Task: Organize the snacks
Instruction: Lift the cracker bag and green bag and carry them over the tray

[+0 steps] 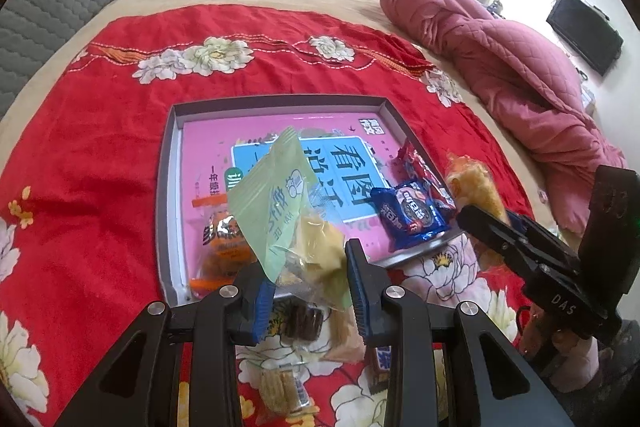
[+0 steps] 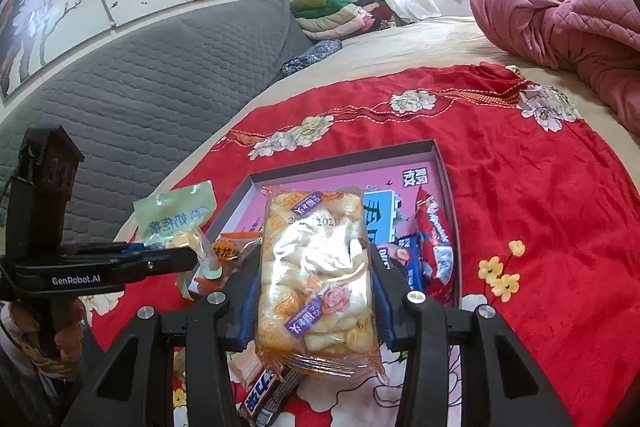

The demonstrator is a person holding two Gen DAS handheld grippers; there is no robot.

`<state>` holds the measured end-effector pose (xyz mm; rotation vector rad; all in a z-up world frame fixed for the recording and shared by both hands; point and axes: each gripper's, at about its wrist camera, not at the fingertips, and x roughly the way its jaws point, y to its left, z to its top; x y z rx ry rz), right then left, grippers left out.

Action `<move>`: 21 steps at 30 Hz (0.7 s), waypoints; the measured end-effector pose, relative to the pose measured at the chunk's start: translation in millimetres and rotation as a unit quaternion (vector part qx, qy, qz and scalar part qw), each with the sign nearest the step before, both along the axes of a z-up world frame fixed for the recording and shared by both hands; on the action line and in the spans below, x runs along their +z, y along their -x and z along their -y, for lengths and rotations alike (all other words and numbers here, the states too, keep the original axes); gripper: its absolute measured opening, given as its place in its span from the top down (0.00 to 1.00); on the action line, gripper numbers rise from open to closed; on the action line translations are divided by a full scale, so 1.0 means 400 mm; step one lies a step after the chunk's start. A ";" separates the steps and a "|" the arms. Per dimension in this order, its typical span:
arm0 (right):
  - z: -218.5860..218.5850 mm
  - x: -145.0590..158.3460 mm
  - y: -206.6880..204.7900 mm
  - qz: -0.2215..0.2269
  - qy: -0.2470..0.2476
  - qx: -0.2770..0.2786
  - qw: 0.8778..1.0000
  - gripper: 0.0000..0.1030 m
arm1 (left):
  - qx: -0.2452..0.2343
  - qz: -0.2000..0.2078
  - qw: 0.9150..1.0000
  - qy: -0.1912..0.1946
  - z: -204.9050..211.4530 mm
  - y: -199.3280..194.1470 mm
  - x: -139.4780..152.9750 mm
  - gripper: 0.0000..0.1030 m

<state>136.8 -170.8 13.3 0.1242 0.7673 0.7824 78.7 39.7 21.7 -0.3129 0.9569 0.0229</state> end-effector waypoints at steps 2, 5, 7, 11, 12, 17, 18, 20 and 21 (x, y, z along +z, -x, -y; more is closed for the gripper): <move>0.003 0.002 -0.009 0.003 0.001 -0.006 1.000 0.55 | 0.001 -0.001 1.000 -0.003 0.001 -0.008 -0.005 0.67; 0.004 0.002 -0.022 0.005 0.001 -0.014 1.000 0.55 | 0.004 -0.004 1.000 -0.004 0.000 -0.017 -0.013 0.67; 0.004 0.000 -0.031 0.003 0.000 -0.018 1.000 0.55 | 0.007 -0.005 1.000 -0.005 -0.003 -0.021 -0.019 0.67; -0.003 0.000 -0.043 0.004 0.002 -0.017 1.000 0.55 | 0.009 -0.011 1.000 -0.009 -0.006 -0.030 -0.033 0.67; -0.004 -0.001 -0.044 0.005 0.003 -0.017 1.000 0.55 | 0.010 -0.012 1.000 -0.009 -0.007 -0.032 -0.036 0.67; -0.021 -0.001 -0.053 0.011 0.005 -0.012 1.000 0.55 | 0.014 -0.019 1.000 -0.009 -0.012 -0.039 -0.052 0.67; -0.023 -0.001 -0.055 0.012 0.005 -0.011 1.000 0.55 | 0.015 -0.020 1.000 -0.010 -0.014 -0.040 -0.054 0.67; -0.027 -0.001 -0.059 0.013 0.005 -0.008 1.000 0.55 | 0.016 -0.021 1.000 -0.012 -0.014 -0.042 -0.057 0.67; -0.028 -0.002 -0.060 0.014 0.006 -0.009 1.000 0.55 | 0.016 -0.022 1.000 -0.011 -0.015 -0.044 -0.061 0.67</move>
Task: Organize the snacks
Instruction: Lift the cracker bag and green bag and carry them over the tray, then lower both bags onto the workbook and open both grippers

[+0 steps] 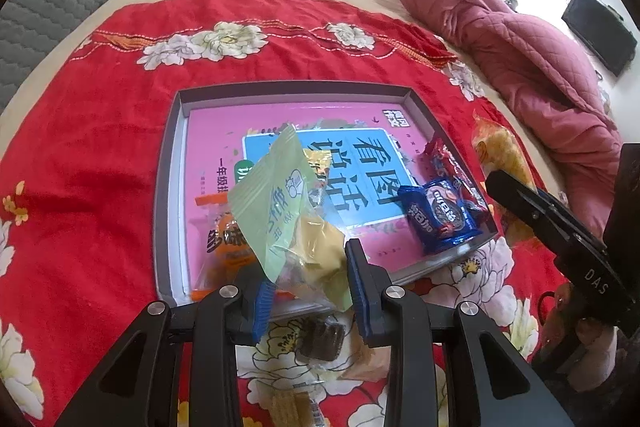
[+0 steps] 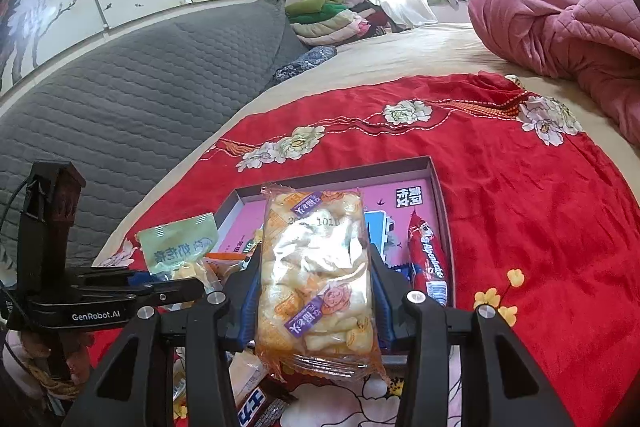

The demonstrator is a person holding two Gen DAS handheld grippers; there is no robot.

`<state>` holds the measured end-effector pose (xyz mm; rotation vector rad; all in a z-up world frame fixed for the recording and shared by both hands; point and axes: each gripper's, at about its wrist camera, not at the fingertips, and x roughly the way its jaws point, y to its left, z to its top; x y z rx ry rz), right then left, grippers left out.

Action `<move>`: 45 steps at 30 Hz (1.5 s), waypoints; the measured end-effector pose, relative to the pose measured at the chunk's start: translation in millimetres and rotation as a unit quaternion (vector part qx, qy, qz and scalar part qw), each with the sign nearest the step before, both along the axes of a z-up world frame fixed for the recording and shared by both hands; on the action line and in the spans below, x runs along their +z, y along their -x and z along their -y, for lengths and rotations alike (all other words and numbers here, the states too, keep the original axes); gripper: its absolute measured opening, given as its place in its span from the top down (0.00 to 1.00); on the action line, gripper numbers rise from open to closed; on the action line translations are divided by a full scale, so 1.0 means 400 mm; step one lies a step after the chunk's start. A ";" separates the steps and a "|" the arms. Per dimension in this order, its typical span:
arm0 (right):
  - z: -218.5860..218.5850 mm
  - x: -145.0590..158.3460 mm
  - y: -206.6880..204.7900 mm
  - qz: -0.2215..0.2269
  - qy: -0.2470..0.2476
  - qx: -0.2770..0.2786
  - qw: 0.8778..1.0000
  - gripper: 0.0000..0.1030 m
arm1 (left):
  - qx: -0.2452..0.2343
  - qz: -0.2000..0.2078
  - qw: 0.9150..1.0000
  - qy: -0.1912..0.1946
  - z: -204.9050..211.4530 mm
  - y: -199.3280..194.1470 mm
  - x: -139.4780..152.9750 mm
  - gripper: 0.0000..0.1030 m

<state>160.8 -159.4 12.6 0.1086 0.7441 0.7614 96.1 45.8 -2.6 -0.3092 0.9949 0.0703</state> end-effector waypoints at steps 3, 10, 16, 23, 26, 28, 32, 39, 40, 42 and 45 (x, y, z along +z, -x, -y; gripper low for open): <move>-0.007 -0.005 -0.005 0.000 0.002 0.001 1.000 0.55 | 0.002 -0.003 1.000 0.002 -0.003 -0.007 -0.008 0.67; -0.028 -0.022 -0.021 -0.003 0.011 0.007 1.000 0.55 | 0.004 -0.009 1.000 0.005 -0.005 -0.019 -0.024 0.67; -0.054 -0.039 -0.028 -0.006 0.022 0.017 1.000 0.55 | 0.005 -0.013 1.000 0.009 -0.007 -0.029 -0.035 0.67; -0.081 -0.066 -0.035 -0.008 0.042 0.026 0.999 0.55 | 0.002 -0.018 1.000 0.011 -0.004 -0.037 -0.047 0.67; -0.091 -0.080 -0.037 -0.009 0.053 0.027 0.998 0.55 | -0.001 -0.020 1.000 0.013 0.000 -0.040 -0.052 0.67; -0.096 -0.086 -0.040 -0.012 0.057 0.029 0.998 0.55 | -0.003 -0.021 1.000 0.012 0.003 -0.041 -0.054 0.67; -0.109 -0.100 -0.045 -0.014 0.066 0.032 0.997 0.55 | -0.002 -0.020 1.000 0.013 0.002 -0.040 -0.056 0.67; -0.139 -0.121 -0.042 -0.013 0.084 0.046 0.995 0.55 | -0.003 -0.019 1.000 0.018 0.000 -0.043 -0.058 0.66; -0.143 -0.124 -0.040 -0.012 0.087 0.048 0.995 0.55 | -0.002 -0.019 1.000 0.017 -0.001 -0.043 -0.057 0.66; -0.152 -0.125 -0.035 -0.006 0.092 0.052 0.994 0.55 | -0.003 -0.019 1.000 0.018 -0.002 -0.043 -0.057 0.66; -0.159 -0.125 -0.027 -0.002 0.095 0.058 0.994 0.55 | -0.001 -0.019 1.000 0.019 -0.002 -0.042 -0.056 0.66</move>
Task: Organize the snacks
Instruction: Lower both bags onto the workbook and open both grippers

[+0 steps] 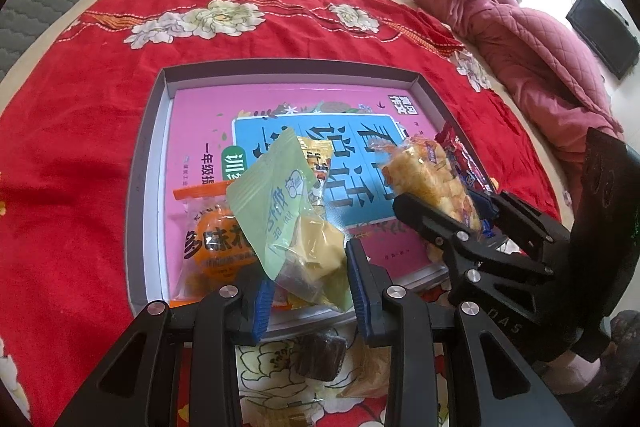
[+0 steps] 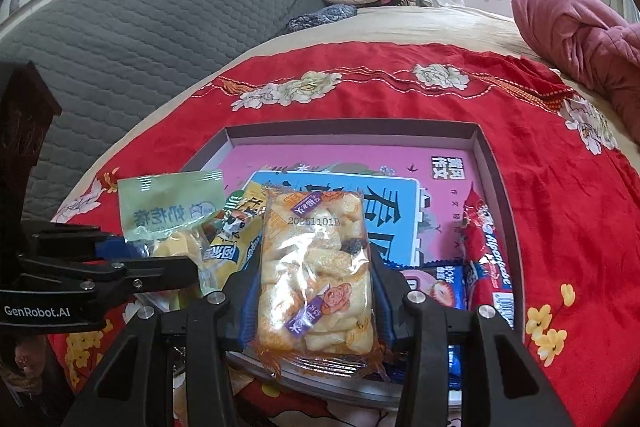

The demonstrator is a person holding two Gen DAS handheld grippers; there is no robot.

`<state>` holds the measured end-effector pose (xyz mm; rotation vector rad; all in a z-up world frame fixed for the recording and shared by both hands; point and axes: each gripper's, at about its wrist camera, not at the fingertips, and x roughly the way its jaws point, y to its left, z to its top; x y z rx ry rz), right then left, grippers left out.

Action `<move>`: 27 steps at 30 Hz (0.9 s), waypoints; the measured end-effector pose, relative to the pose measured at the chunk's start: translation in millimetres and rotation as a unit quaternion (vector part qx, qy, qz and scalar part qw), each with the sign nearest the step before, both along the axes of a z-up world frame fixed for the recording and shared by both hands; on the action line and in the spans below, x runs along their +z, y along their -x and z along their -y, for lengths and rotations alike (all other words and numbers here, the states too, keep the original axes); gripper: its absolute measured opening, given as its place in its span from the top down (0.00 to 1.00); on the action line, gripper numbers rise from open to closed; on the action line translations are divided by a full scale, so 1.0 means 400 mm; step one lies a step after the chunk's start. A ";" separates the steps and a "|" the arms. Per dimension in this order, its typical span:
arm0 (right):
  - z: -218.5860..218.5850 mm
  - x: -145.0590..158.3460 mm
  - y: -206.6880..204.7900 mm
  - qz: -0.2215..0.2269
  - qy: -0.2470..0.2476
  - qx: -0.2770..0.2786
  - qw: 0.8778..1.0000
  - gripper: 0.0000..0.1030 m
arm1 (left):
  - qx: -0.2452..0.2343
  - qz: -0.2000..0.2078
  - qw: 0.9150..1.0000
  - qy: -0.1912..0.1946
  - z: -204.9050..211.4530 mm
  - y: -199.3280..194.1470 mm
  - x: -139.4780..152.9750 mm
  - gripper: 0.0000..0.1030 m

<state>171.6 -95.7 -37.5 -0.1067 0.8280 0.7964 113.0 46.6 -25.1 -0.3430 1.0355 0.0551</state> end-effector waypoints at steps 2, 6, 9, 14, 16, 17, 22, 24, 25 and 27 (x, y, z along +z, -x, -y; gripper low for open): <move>-0.005 -0.005 0.003 -0.002 0.003 0.004 1.000 0.55 | 0.001 0.000 1.000 0.002 -0.001 0.000 -0.001 0.66; -0.012 -0.015 0.005 -0.010 0.008 0.013 1.000 0.55 | 0.002 -0.001 1.000 0.004 -0.004 0.001 -0.002 0.66; -0.016 -0.022 0.009 -0.015 0.010 0.018 1.000 0.55 | 0.002 -0.002 1.000 0.006 -0.006 0.002 -0.002 0.66; -0.017 -0.027 0.011 -0.022 0.008 0.020 1.000 0.54 | 0.002 -0.004 1.000 0.006 -0.007 0.002 -0.002 0.66; -0.017 -0.024 0.012 -0.020 0.008 0.019 1.000 0.54 | 0.002 -0.004 1.000 0.006 -0.007 0.001 -0.002 0.66; -0.016 -0.023 0.012 -0.020 0.006 0.020 1.000 0.54 | 0.002 -0.004 1.000 0.007 -0.007 0.001 -0.002 0.66; -0.011 -0.019 0.009 -0.025 0.000 0.017 1.000 0.53 | 0.002 -0.005 1.000 0.006 -0.007 0.000 -0.002 0.66; -0.008 -0.014 0.007 -0.025 -0.003 0.015 1.000 0.52 | 0.003 -0.005 1.000 0.006 -0.008 0.000 -0.001 0.66; -0.006 -0.012 0.006 -0.024 -0.006 0.015 1.000 0.52 | 0.003 -0.005 1.000 0.007 -0.008 0.001 -0.001 0.66; -0.003 -0.006 0.005 -0.022 -0.009 0.012 1.000 0.52 | 0.003 -0.005 1.000 0.007 -0.010 0.001 0.000 0.66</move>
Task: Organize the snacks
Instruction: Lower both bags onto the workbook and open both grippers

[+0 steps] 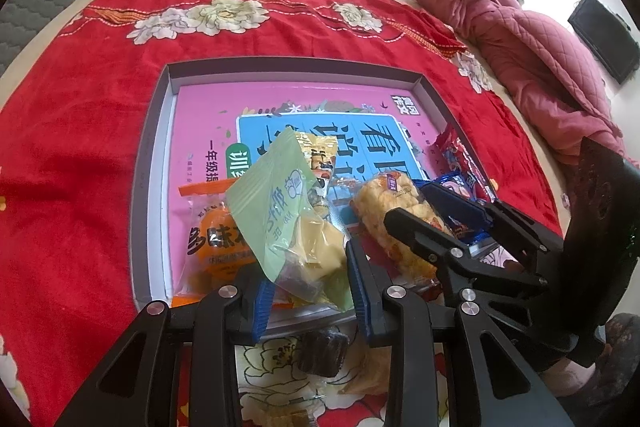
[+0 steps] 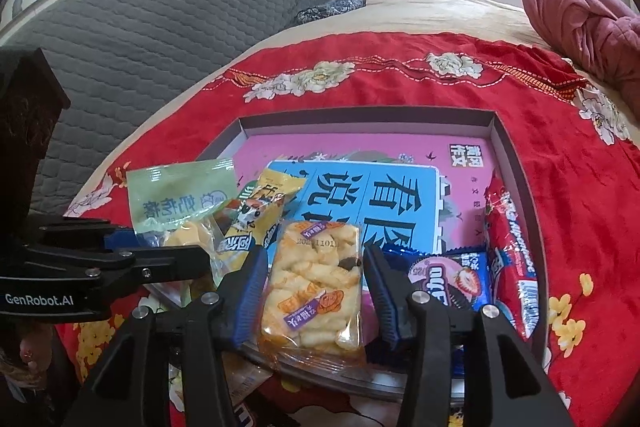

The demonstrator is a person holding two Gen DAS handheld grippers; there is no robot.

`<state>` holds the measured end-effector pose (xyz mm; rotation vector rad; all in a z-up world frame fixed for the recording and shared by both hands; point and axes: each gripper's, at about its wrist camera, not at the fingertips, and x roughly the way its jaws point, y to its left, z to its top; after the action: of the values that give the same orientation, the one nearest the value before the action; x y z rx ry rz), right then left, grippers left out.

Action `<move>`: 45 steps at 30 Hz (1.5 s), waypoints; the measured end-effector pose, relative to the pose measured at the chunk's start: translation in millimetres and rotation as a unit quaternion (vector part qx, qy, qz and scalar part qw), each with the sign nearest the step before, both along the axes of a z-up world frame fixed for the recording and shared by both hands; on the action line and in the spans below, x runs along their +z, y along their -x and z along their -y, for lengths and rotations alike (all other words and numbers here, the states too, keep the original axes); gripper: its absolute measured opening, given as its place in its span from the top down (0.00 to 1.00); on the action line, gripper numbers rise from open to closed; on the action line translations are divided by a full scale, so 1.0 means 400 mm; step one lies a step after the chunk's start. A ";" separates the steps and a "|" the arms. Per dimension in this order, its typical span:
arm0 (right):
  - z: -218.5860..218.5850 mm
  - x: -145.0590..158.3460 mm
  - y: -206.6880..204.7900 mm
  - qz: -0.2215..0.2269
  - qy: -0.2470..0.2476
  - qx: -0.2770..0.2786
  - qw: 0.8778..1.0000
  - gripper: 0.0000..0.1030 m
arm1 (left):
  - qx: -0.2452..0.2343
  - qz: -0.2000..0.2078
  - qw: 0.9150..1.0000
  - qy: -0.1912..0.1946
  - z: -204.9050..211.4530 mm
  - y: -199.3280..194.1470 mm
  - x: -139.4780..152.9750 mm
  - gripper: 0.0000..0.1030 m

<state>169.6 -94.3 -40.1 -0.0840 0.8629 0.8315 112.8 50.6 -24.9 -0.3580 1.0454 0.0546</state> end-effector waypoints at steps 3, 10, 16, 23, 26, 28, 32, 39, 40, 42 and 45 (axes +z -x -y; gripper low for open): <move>0.004 0.006 -0.002 0.001 -0.004 -0.002 1.000 0.50 | -0.001 0.001 1.000 -0.004 -0.002 0.000 0.003 0.66; 0.007 0.012 -0.005 0.002 -0.008 -0.005 1.000 0.49 | 0.000 0.000 1.000 -0.009 -0.003 0.002 0.007 0.61; 0.010 0.017 -0.006 0.004 -0.011 -0.006 1.000 0.46 | 0.005 0.001 1.000 -0.023 -0.009 0.007 0.015 0.54; 0.016 0.024 -0.007 0.007 -0.016 -0.009 1.000 0.45 | 0.011 0.005 1.000 -0.028 -0.020 0.016 0.028 0.52; 0.018 0.028 -0.007 0.008 -0.020 -0.010 1.000 0.45 | 0.014 0.007 0.999 -0.032 -0.024 0.019 0.034 0.49; 0.020 0.032 -0.005 0.010 -0.023 -0.011 1.000 0.43 | 0.015 0.008 0.999 -0.032 -0.025 0.021 0.038 0.49; 0.023 0.038 -0.005 0.012 -0.028 -0.013 0.999 0.42 | 0.016 0.011 0.999 -0.038 -0.024 0.024 0.049 0.49; 0.034 0.057 -0.005 0.020 -0.039 -0.019 0.999 0.38 | 0.019 0.023 0.998 -0.048 -0.025 0.037 0.079 0.45; 0.036 0.060 -0.004 0.021 -0.041 -0.020 0.999 0.38 | 0.020 0.025 0.998 -0.048 -0.026 0.039 0.085 0.43; 0.040 0.068 -0.004 0.022 -0.046 -0.022 0.998 0.36 | 0.021 0.030 0.998 -0.049 -0.029 0.042 0.095 0.42; 0.045 0.079 -0.003 0.027 -0.051 -0.025 0.998 0.35 | 0.021 0.035 0.998 -0.050 -0.029 0.049 0.109 0.42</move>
<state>170.7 -112.3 -8.4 0.0049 0.7676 0.8221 93.0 62.1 18.6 -0.2900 0.9627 0.1313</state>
